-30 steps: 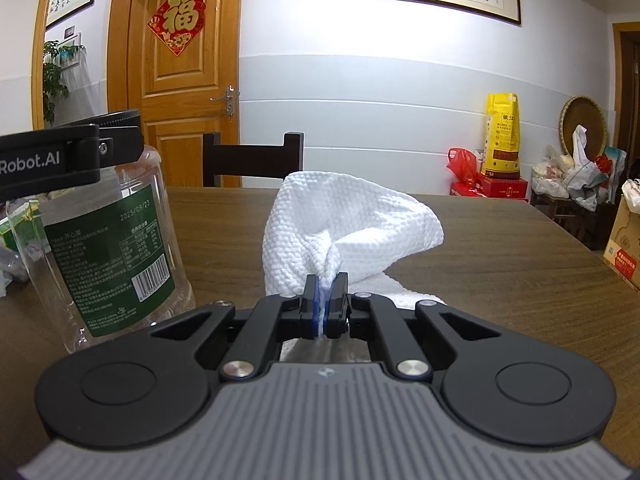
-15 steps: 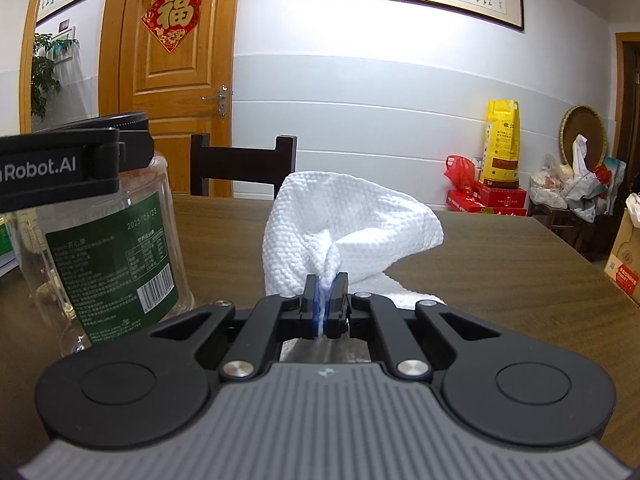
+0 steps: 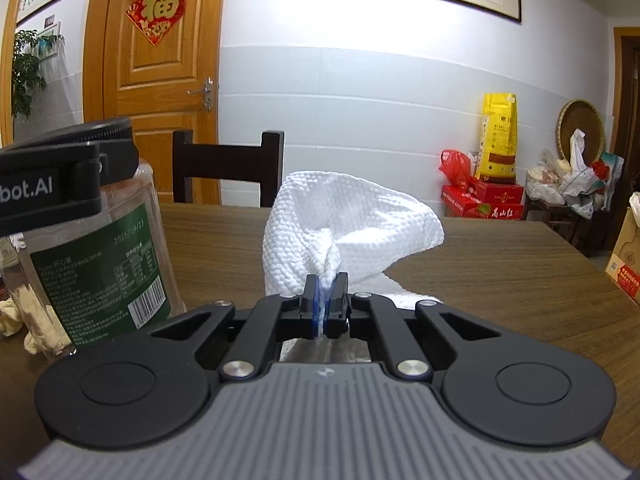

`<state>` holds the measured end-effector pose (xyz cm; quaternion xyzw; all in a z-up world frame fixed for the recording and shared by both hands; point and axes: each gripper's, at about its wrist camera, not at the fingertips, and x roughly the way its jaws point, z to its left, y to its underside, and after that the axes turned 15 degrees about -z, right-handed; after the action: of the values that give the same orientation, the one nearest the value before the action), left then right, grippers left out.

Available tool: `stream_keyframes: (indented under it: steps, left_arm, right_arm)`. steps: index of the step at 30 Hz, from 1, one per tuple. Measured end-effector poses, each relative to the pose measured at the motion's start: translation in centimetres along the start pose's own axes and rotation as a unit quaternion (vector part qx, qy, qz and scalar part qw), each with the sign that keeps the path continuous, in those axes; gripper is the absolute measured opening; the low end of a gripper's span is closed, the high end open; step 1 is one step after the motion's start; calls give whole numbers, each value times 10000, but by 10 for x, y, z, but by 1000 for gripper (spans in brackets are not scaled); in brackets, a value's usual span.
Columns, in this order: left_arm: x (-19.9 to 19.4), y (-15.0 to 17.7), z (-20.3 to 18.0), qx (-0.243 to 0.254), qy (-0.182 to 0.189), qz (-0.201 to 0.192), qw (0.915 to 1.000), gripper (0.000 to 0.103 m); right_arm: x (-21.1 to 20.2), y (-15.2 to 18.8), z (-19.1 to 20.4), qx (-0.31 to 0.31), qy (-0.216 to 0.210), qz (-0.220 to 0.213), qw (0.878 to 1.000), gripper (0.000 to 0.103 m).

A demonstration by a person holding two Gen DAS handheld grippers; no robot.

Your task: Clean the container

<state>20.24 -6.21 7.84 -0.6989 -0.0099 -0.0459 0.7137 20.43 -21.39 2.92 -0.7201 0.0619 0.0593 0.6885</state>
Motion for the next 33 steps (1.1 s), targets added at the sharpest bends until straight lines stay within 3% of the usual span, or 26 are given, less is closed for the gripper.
stream_keyframes:
  steps: [10, 19, 22, 26, 27, 33]
  left_arm:
    - [38, -3, 7, -134, -223, -4, 9997, 95]
    - [50, 3, -3, 76, -127, 23, 9999, 95]
    - [49, 4, -5, 134, -92, -3, 9999, 95]
    - [41, 2, -6, 114, -20, -78, 9999, 96]
    - [39, 1, -6, 117, -18, -114, 9999, 98]
    - [27, -7, -10, 295, 62, -286, 9991, 101]
  right_arm:
    - [26, -8, 3, 4, 26, -12, 10000, 6]
    - [45, -5, -2, -2, -15, 329, 9995, 9]
    - [48, -2, -6, 70, 24, 438, 9990, 18]
    - [45, -3, -12, 195, 58, 462, 9987, 55]
    - [43, -4, -12, 190, 62, 415, 9989, 60]
    - [37, -6, -15, 202, 29, 410, 9990, 60]
